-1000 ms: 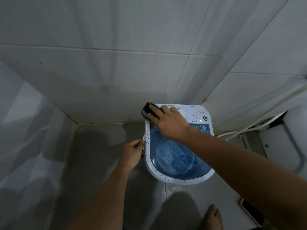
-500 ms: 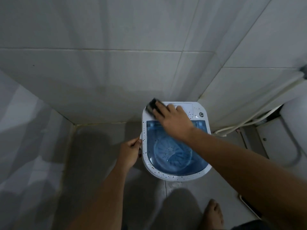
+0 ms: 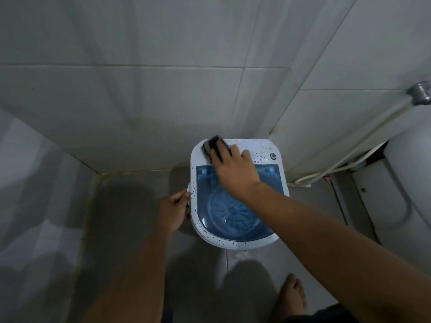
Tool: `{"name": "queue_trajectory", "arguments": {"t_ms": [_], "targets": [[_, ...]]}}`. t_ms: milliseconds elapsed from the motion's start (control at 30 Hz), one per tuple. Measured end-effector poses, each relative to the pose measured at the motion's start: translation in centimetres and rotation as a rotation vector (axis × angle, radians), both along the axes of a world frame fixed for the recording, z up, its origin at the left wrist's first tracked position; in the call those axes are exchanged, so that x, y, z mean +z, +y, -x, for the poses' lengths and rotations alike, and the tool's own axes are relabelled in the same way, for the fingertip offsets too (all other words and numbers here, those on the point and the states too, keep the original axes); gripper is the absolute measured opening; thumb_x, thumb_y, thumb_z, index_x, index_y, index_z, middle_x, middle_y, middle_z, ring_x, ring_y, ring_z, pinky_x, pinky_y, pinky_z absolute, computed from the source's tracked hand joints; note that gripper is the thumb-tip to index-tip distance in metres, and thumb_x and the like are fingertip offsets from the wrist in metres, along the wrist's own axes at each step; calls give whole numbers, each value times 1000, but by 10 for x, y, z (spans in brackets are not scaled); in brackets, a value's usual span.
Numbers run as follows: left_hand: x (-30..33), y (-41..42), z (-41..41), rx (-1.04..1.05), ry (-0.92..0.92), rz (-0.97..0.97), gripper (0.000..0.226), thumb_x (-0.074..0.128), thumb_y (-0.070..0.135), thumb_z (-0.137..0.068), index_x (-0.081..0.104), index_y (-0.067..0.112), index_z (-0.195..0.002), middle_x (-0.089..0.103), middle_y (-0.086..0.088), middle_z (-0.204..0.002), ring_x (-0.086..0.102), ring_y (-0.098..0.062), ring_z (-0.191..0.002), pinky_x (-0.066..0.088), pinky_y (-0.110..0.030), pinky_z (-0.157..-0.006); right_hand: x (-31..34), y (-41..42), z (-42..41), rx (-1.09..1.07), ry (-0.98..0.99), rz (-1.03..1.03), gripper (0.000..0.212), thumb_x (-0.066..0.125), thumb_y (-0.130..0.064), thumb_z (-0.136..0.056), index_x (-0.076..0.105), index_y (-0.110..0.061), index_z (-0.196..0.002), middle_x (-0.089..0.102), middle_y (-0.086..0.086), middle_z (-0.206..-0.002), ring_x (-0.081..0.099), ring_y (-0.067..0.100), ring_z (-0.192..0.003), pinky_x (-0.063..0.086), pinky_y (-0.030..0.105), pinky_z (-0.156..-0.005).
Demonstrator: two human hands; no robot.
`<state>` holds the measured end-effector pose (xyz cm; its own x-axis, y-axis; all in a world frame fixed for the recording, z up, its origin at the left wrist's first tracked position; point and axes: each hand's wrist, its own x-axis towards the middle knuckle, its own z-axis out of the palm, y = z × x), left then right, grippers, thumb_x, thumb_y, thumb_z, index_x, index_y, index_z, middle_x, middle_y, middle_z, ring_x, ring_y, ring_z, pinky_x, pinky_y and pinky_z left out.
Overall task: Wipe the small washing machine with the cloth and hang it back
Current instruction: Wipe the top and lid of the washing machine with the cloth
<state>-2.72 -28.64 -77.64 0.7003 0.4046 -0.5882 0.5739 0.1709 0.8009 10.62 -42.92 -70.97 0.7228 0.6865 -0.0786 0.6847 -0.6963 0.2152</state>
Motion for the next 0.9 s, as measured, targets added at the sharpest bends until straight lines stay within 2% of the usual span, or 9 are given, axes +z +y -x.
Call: {"name": "queue_trajectory", "arguments": {"t_ms": [67, 167, 300, 400, 500, 600, 733, 800, 900], "targets": [[3, -1, 1, 6, -3, -12, 28, 54, 21, -102, 67, 19, -126, 73, -1, -93, 70, -11, -79, 58, -17, -56, 12, 17, -27, -167, 60, -19, 66, 54, -13, -89, 34, -10, -152, 38, 20, -153, 44, 39, -125, 42, 53, -98], [6, 0, 1, 8, 4, -8, 28, 55, 22, -102, 67, 21, -127, 74, -5, -99, 70, -13, -82, 59, -21, -60, 15, 33, -38, -297, 118, -41, 63, 56, -13, -86, 39, -11, -147, 46, 17, -142, 46, 37, -122, 43, 49, -95], [2, 0, 0, 10, 11, -7, 26, 54, 22, -102, 70, 20, -123, 75, -5, -95, 73, -22, -86, 63, -36, -74, 10, 12, 3, -246, 136, -118, 76, 60, -14, -85, 30, -13, -154, 33, 17, -155, 42, 38, -125, 41, 52, -99], [-4, -1, 1, 3, -3, -10, 27, 54, 26, -102, 72, 24, -122, 79, -9, -97, 76, -32, -92, 62, -47, -84, 2, -10, 47, -118, 154, -59, 74, 57, -18, -89, 27, -11, -156, 28, 19, -159, 41, 39, -128, 40, 53, -101], [-2, -1, 0, -5, -4, -22, 25, 53, 25, -103, 72, 27, -118, 78, -9, -99, 75, -30, -93, 63, -40, -78, 6, -3, 46, -89, 108, -7, 67, 54, -20, -91, 33, -8, -153, 39, 19, -151, 43, 38, -125, 40, 53, -98], [1, -2, 0, 18, -2, -28, 23, 53, 21, -102, 68, 27, -118, 75, -3, -92, 73, -22, -84, 61, -24, -61, 22, 24, 12, -112, 72, 36, 55, 54, -16, -91, 43, -8, -144, 45, 17, -142, 44, 37, -123, 39, 53, -98], [5, -5, -1, 30, 18, -37, 31, 53, 19, -103, 66, 13, -129, 72, -2, -92, 70, -22, -85, 60, -22, -58, 45, 28, -57, -269, 273, 16, 54, 64, -25, -90, 49, -17, -142, 52, 11, -140, 46, 36, -128, 43, 48, -99], [7, -6, -2, 38, 24, -15, 32, 52, 20, -103, 65, 13, -131, 72, -9, -99, 70, -24, -88, 59, -18, -55, 48, 9, -81, -363, 379, -58, 49, 59, -29, -94, 52, -20, -141, 56, 11, -140, 51, 38, -128, 44, 45, -103], [9, -6, -3, 54, 33, 14, 32, 54, 19, -102, 66, 12, -131, 73, -12, -103, 71, -31, -97, 62, -29, -66, 35, -36, -78, -437, 367, -226, 51, 58, -29, -94, 49, -22, -144, 54, 10, -143, 51, 39, -126, 45, 46, -102]]}}
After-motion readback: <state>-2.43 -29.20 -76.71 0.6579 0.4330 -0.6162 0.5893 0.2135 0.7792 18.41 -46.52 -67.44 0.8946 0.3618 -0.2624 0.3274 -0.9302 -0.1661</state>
